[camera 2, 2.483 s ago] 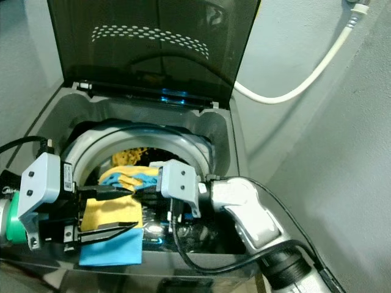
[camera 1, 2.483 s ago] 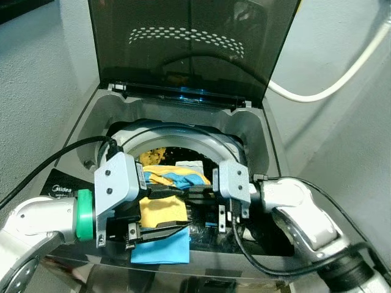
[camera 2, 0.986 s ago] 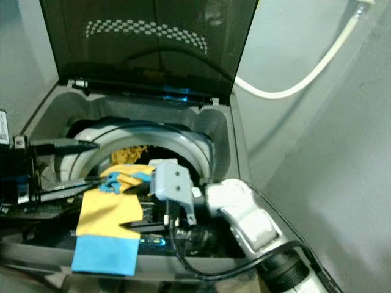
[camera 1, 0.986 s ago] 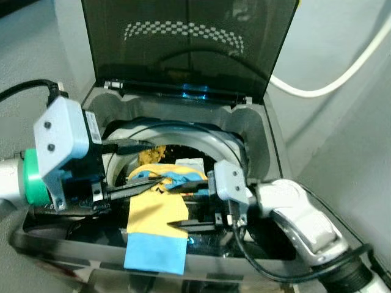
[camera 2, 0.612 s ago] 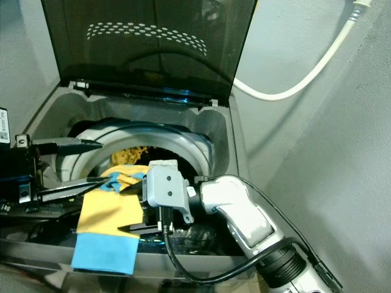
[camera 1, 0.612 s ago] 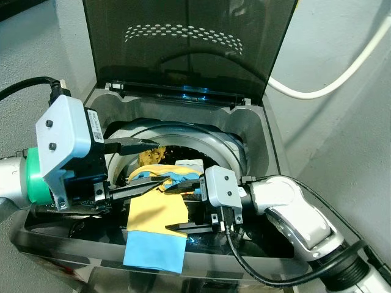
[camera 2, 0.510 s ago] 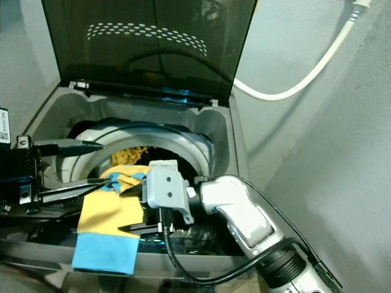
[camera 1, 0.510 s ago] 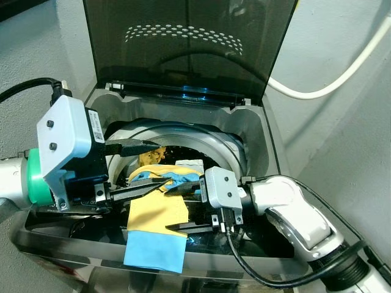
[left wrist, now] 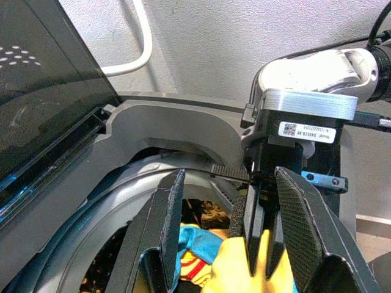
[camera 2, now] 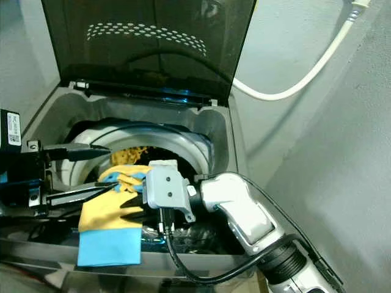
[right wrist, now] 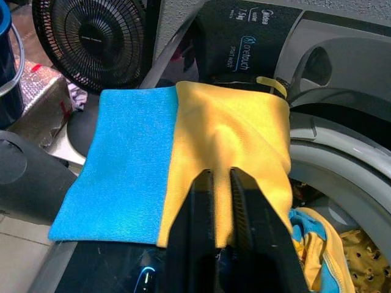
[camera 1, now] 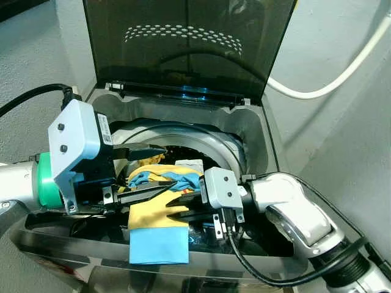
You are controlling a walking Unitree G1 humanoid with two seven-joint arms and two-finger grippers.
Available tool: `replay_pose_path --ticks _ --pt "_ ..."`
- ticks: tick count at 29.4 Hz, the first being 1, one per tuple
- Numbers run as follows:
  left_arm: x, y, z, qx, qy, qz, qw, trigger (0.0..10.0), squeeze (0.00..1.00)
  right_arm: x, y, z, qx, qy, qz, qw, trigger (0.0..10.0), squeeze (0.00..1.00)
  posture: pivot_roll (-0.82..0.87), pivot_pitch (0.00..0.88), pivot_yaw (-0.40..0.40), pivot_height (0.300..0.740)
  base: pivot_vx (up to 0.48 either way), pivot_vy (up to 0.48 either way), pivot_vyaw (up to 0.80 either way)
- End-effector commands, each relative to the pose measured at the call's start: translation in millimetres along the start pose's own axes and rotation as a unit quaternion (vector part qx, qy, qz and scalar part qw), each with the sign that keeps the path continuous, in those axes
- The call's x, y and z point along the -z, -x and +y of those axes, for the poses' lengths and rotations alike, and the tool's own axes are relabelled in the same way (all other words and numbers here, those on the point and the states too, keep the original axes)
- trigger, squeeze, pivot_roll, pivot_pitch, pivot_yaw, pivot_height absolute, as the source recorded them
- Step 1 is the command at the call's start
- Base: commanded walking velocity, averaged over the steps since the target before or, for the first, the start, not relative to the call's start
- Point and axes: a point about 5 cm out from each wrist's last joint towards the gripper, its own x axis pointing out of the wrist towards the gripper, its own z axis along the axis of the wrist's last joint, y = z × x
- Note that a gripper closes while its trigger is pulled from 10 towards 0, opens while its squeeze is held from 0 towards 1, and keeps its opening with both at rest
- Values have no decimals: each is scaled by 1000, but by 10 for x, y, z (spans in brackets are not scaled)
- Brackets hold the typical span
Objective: Clothes washing
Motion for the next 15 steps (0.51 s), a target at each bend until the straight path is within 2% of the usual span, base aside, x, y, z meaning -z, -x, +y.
replay_pose_path --ticks 1,3,4,5,7,8,9,10,11,12,13,14,15 --pt "4 -30 -62 16 6 -2 1000 10000 0 143 47 5 10 -22 36 999 0 0 136 42 -39 720 0 0 0" --pt "15 -38 -63 13 8 -3 1000 10000 0 106 41 -93 50 -26 18 998 0 0 138 45 -39 720 0 0 0" --pt "15 -38 -63 13 8 -3 1000 10000 0 106 41 -93 50 -26 18 998 0 0 138 45 -39 720 0 0 0" --pt "18 -41 -62 12 9 -4 1000 10000 0 87 37 -147 72 -30 8 997 0 0 138 45 -39 720 0 0 0" --pt "21 -53 -55 7 10 -8 1000 10000 0 6 42 -353 153 -42 -23 987 0 0 141 46 -38 720 0 0 0" --pt "21 -53 -55 7 10 -8 1000 10000 0 6 42 -353 153 -42 -23 987 0 0 141 46 -38 720 0 0 0" --pt "22 -60 -50 4 11 -10 1000 10000 0 -41 59 -440 184 -45 -41 981 0 0 142 46 -38 720 0 0 0" --pt "24 -68 -48 1 12 -12 1000 10000 0 -92 102 -577 237 -49 -56 969 0 0 142 46 -38 720 0 0 0" --pt "23 -75 -46 -1 12 -14 1000 10000 0 -136 153 -682 278 -45 -67 957 3059 0 142 46 -37 720 0 0 0" --pt "22 -80 -45 -2 12 -15 1000 10000 0 -171 206 -777 319 -34 -70 945 10000 0 142 46 -37 720 0 0 0" --pt "21 -82 -45 -2 12 -16 1000 10000 0 -192 239 -831 343 -26 -72 936 10000 0 142 46 -37 720 0 0 0" --pt "21 -82 -45 -2 12 -16 1000 10000 0 -192 239 -831 343 -26 -72 936 10000 0 142 46 -37 720 0 0 0" --pt "18 -86 -43 -3 13 -18 1000 10000 0 -209 310 -918 380 -19 -71 922 10000 0 142 46 -35 720 0 0 0"
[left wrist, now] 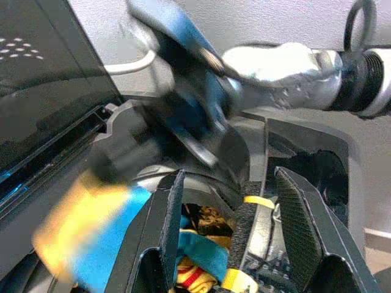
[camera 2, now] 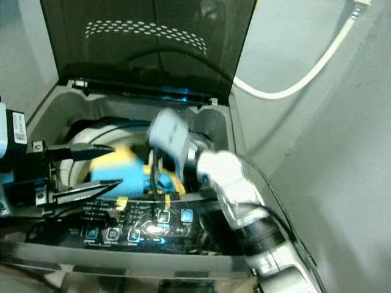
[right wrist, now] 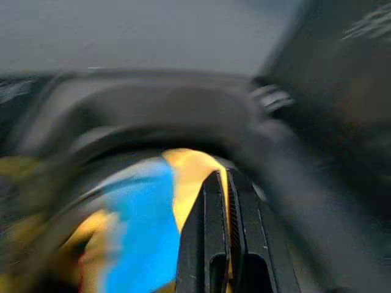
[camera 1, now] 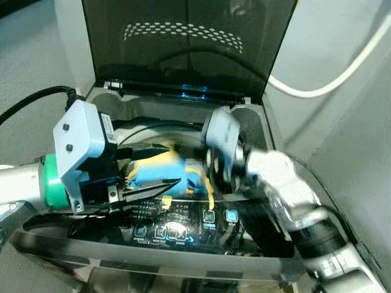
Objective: Clothes washing
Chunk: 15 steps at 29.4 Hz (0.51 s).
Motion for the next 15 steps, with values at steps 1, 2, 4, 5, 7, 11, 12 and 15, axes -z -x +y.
replay_pose_path --ticks 1,2,4,5,7,11,12,15 --pt "-17 -25 -28 9 -2 -6 1000 10000 0 25 48 -216 83 31 12 996 10000 0 142 46 -35 720 0 0 0" --pt "-19 -29 -26 8 -2 -7 1000 10000 0 15 59 -301 112 49 17 992 10000 0 142 46 -35 720 0 0 0" --pt "-19 -29 -26 8 -2 -7 1000 10000 0 15 59 -301 112 49 17 992 10000 0 142 46 -35 720 0 0 0" --pt "-18 -34 -26 8 -2 -8 1000 10000 0 15 78 -380 137 62 24 988 10000 0 142 46 -35 720 0 0 0" --pt "-16 -39 -26 7 -2 -9 1000 10000 0 21 96 -407 141 72 28 987 10000 0 142 46 -35 720 0 0 0" --pt "-14 -50 -28 7 -1 -11 1000 10000 0 54 123 -372 122 73 35 989 10000 0 142 46 -35 720 0 0 0" --pt "-9 -55 -28 7 0 -12 1000 10000 0 81 128 -329 108 75 38 991 10000 0 137 46 -32 720 0 0 0" --pt "-1 -71 -30 7 3 -13 1000 10000 0 160 131 -219 70 79 51 993 10000 1000 137 46 -32 720 0 0 0"
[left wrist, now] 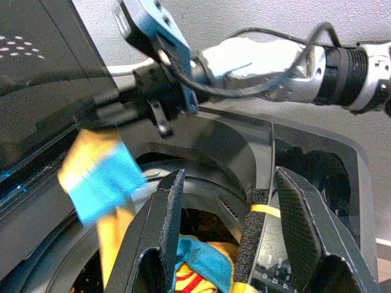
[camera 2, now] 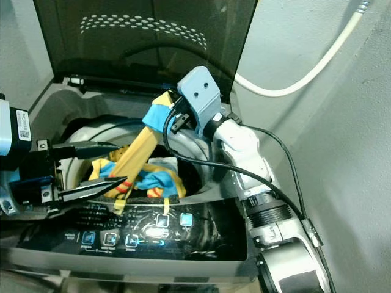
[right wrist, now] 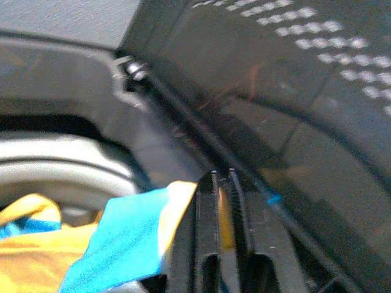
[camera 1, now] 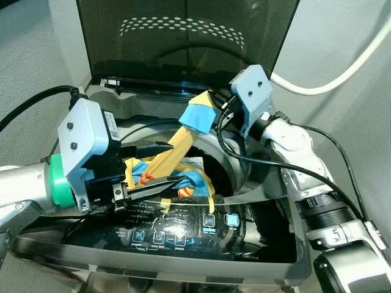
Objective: Clothes washing
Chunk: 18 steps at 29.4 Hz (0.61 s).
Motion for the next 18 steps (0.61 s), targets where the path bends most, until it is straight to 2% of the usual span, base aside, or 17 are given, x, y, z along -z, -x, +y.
replay_pose_path --ticks 1,2,10,13,16,17,18 --pt "-4 -31 -25 10 -1 -6 1000 10000 0 10 14 51 -18 8 0 1000 10000 1000 137 46 -32 720 0 0 0" --pt "-1 -40 -26 10 1 -7 1000 10000 0 41 16 115 -40 5 3 999 10000 1000 135 46 -29 720 0 0 0" --pt "1 -55 -30 10 3 -8 1000 10000 0 56 7 137 -47 3 -3 999 10000 1000 135 47 -29 720 0 0 0" --pt "6 -64 -32 9 5 -9 1000 10000 0 55 27 135 -54 -13 -7 998 10000 1000 135 47 -29 720 0 0 0" --pt "29 -72 -20 1 7 -8 1000 10000 0 72 94 197 -95 -42 -2 995 10000 1000 135 47 -29 720 0 0 0" --pt "45 -79 7 -10 7 -7 1000 10000 0 118 198 287 -153 -61 18 986 10000 1000 137 47 -26 720 0 0 0" --pt "45 -79 7 -10 7 -7 1000 10000 0 118 198 287 -153 -61 18 986 10000 1000 137 47 -26 720 0 0 0"
